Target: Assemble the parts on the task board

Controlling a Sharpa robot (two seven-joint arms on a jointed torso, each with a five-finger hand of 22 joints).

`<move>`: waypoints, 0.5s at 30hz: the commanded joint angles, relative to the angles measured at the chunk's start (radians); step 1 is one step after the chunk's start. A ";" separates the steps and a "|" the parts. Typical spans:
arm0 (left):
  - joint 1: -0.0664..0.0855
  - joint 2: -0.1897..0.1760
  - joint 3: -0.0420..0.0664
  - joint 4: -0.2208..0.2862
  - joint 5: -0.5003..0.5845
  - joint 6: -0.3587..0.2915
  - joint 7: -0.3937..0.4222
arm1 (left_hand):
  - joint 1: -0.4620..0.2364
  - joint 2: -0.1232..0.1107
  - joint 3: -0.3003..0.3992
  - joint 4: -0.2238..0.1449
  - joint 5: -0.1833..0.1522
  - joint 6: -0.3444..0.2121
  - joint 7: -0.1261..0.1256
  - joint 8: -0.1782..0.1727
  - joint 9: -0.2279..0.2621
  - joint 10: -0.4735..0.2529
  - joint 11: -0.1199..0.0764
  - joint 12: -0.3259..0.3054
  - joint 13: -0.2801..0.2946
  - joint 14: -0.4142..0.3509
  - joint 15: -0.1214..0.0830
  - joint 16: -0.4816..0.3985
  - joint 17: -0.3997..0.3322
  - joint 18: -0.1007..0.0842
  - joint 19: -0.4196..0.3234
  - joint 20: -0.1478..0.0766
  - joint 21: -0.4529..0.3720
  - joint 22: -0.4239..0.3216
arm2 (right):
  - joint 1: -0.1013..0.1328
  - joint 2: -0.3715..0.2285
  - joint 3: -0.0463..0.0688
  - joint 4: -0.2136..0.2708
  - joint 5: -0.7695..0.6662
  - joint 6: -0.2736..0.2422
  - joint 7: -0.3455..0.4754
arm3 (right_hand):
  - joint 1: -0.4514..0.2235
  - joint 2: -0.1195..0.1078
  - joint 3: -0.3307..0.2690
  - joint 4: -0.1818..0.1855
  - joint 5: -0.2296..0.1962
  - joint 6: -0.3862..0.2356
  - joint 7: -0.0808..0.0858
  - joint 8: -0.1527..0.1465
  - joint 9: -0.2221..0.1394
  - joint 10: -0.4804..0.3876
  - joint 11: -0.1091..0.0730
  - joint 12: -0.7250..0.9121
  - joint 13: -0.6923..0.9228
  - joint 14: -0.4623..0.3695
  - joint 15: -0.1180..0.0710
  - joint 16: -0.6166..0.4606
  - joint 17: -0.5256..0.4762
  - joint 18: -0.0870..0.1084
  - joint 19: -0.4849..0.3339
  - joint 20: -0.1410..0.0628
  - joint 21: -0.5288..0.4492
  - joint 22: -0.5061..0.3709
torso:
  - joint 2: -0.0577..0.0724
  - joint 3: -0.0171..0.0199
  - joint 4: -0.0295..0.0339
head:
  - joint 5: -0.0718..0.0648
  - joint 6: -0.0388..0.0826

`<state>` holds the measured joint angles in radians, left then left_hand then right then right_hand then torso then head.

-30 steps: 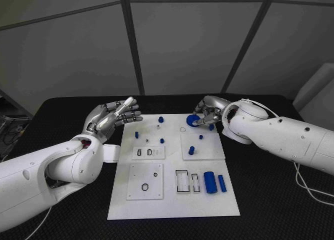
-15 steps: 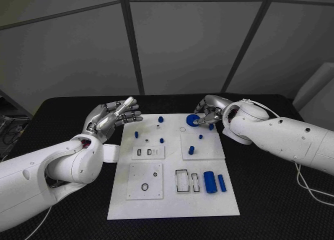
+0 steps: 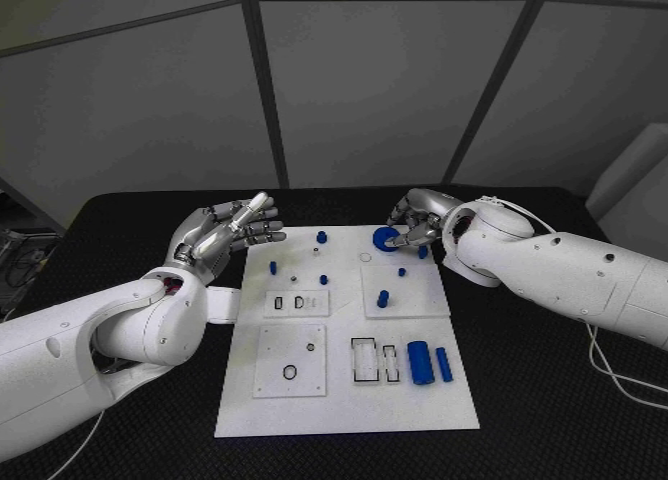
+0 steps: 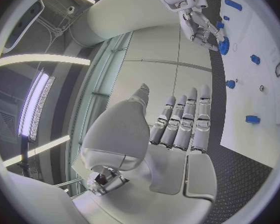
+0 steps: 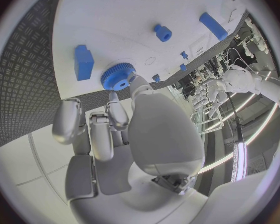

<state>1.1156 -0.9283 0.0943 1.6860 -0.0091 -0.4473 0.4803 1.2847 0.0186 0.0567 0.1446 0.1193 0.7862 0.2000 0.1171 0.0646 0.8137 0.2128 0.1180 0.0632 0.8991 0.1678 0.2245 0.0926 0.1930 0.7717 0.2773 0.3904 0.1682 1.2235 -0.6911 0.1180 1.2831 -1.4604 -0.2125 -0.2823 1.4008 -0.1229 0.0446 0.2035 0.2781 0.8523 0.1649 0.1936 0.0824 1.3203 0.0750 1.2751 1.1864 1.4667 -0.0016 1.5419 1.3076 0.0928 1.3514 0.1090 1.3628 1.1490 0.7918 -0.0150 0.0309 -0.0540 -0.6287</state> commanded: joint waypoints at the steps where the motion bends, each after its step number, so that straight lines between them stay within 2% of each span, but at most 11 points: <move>1: 0.002 0.001 0.001 0.000 -0.011 0.014 0.001 | 0.010 -0.001 -0.002 -0.006 -0.004 -0.004 0.049 -0.007 -0.001 -0.003 0.004 -0.005 -0.001 -0.004 0.005 -0.005 -0.001 -0.014 -0.006 -0.003 -0.002 -0.001 | 0.002 0.003 0.000 -0.002 -0.013 0.034 -0.005 | 0.009 0.002 0.000 0.004 0.002 0.002 0.000 0.009 0.002 0.006 0.003 0.009 0.005 0.092 0.004 0.007 0.200 -0.013 0.006 0.000 0.005 0.001 | 0.000 0.0006 -0.0003 | 0.001 -0.002; 9: 0.002 0.002 0.001 0.000 -0.011 0.014 -0.001 | 0.010 0.000 -0.003 -0.006 -0.004 -0.003 0.049 -0.007 -0.001 -0.005 0.005 -0.007 -0.001 -0.005 0.005 -0.006 -0.001 -0.014 -0.007 -0.002 -0.003 -0.002 | 0.002 0.008 0.000 -0.007 -0.017 0.063 -0.010 | 0.018 0.013 0.003 0.003 0.001 0.019 -0.004 0.026 0.006 0.018 0.000 0.028 0.029 0.092 0.002 0.008 0.202 -0.013 0.006 -0.001 0.008 0.006 | 0.000 0.0008 0.0002 | 0.002 -0.006; 12: 0.002 0.002 0.001 -0.001 -0.011 0.014 -0.002 | 0.010 0.000 -0.003 -0.006 -0.004 -0.002 0.049 -0.007 -0.001 -0.005 0.005 -0.007 -0.001 -0.005 0.005 -0.006 -0.001 -0.014 -0.007 -0.002 -0.003 -0.002 | 0.002 0.009 0.000 -0.008 -0.021 0.070 -0.013 | 0.030 0.029 0.013 -0.004 0.004 0.040 -0.008 0.039 0.008 0.025 -0.004 0.039 0.043 0.092 0.000 0.009 0.204 -0.014 0.007 -0.003 0.010 0.009 | 0.000 0.0007 0.0003 | 0.002 -0.007; 15: 0.002 0.002 0.001 -0.001 -0.011 0.014 -0.002 | 0.010 0.000 -0.003 -0.006 -0.004 -0.002 0.049 -0.008 -0.001 -0.006 0.005 -0.007 -0.001 -0.005 0.005 -0.006 -0.001 -0.014 -0.007 -0.002 -0.003 -0.002 | 0.002 0.010 0.000 -0.010 -0.023 0.069 -0.014 | 0.042 0.047 0.028 -0.010 -0.014 0.056 -0.010 0.045 0.009 0.030 -0.007 0.045 0.052 0.092 -0.003 0.009 0.205 -0.014 0.007 -0.005 0.012 0.012 | 0.001 0.0007 0.0003 | 0.002 -0.008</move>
<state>1.1155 -0.9276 0.0943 1.6846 -0.0109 -0.4464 0.4761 1.2847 0.0186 0.0539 0.1418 0.1193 0.7863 0.2000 0.1128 0.0646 0.8137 0.2128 0.1144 0.0633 0.8991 0.1679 0.2245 0.0927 0.1929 0.7717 0.2773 0.3904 0.1673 1.2269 -0.6816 0.1204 1.2750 -1.4726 -0.1732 -0.2867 1.4403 -0.0834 0.0660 0.1934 0.2732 0.9013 0.1549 0.2323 0.0898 1.3423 0.0675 1.3141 1.2357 1.4667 -0.0016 1.5456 1.3075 0.0929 1.3549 0.1054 1.3706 1.1595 0.7918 -0.0143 0.0310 -0.0518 -0.6362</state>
